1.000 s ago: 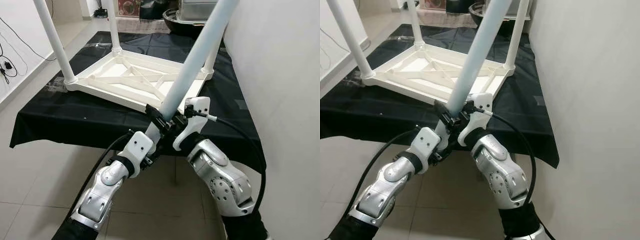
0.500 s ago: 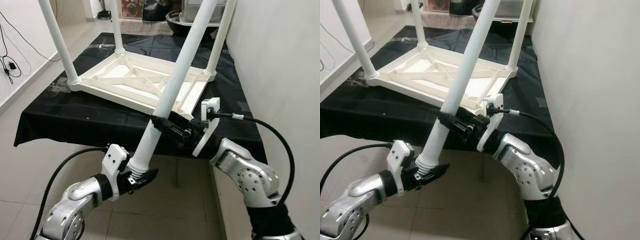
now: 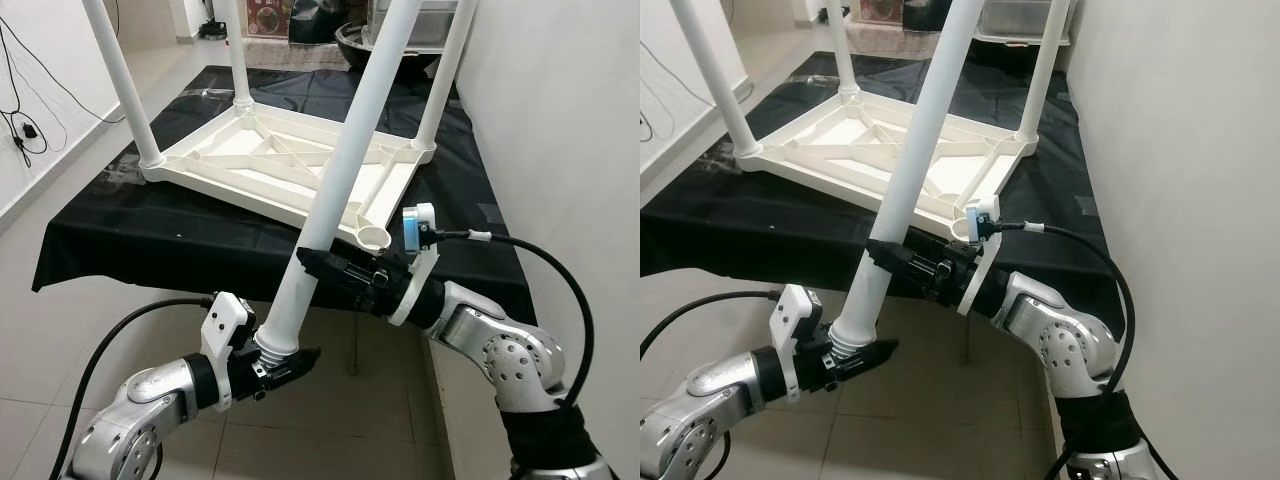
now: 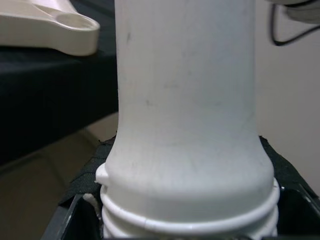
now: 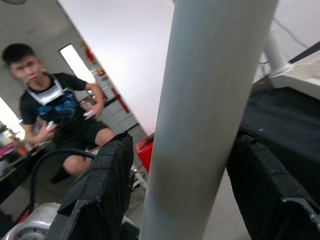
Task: Building children table
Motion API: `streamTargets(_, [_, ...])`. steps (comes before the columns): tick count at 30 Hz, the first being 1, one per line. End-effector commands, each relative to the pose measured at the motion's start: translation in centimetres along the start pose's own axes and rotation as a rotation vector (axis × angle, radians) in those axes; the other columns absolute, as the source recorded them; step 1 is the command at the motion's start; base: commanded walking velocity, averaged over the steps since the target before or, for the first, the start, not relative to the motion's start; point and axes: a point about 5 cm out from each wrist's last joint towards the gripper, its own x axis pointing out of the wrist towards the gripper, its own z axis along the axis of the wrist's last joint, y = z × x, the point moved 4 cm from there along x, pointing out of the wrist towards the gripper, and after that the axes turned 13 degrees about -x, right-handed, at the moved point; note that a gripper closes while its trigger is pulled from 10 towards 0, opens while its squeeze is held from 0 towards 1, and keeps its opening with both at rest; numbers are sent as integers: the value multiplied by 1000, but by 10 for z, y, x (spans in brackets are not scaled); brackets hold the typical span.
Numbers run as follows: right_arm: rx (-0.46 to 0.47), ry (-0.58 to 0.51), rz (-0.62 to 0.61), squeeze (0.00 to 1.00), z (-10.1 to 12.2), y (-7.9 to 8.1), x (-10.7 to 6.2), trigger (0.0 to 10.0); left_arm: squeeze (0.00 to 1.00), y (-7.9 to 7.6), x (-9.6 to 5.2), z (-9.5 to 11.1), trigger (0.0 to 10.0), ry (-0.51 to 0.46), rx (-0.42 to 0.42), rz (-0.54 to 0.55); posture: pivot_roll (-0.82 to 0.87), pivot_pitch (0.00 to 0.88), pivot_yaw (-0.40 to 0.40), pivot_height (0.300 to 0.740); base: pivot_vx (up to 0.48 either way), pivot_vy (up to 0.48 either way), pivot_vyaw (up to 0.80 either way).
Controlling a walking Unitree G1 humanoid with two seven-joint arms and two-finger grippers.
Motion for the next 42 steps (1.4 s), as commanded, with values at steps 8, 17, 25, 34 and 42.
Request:
streamTargets(8, [37, 5, 111, 0, 0, 15, 12, 10000, 0, -10, -3, -13, 10000, 68, -25, -58, 62, 110, -15, 740, 0, 0, 0])
streamTargets(17, [74, 12, 162, 0, -4, 24, 18, 10000, 0, -15, -2, -18, 10000, 107, -21, -83, 57, 105, -13, 740, 0, 0, 0])
streamTargets(25, [81, 13, 182, 0, -7, 31, 22, 10000, 0, -15, 0, -19, 10000, 114, -17, -91, 57, 102, -10, 740, 0, 0, 0])
streamTargets(34, [83, 8, 175, 0, -9, 31, 24, 0, 0, -17, -1, -21, 10000, 121, -23, -101, 56, 100, -8, 740, 0, 0, 0])
streamTargets(42, [81, 14, 174, 0, -10, 30, 22, 0, 0, -17, -1, -22, 10000, 120, -36, -100, 58, 101, -10, 740, 0, 0, 0])
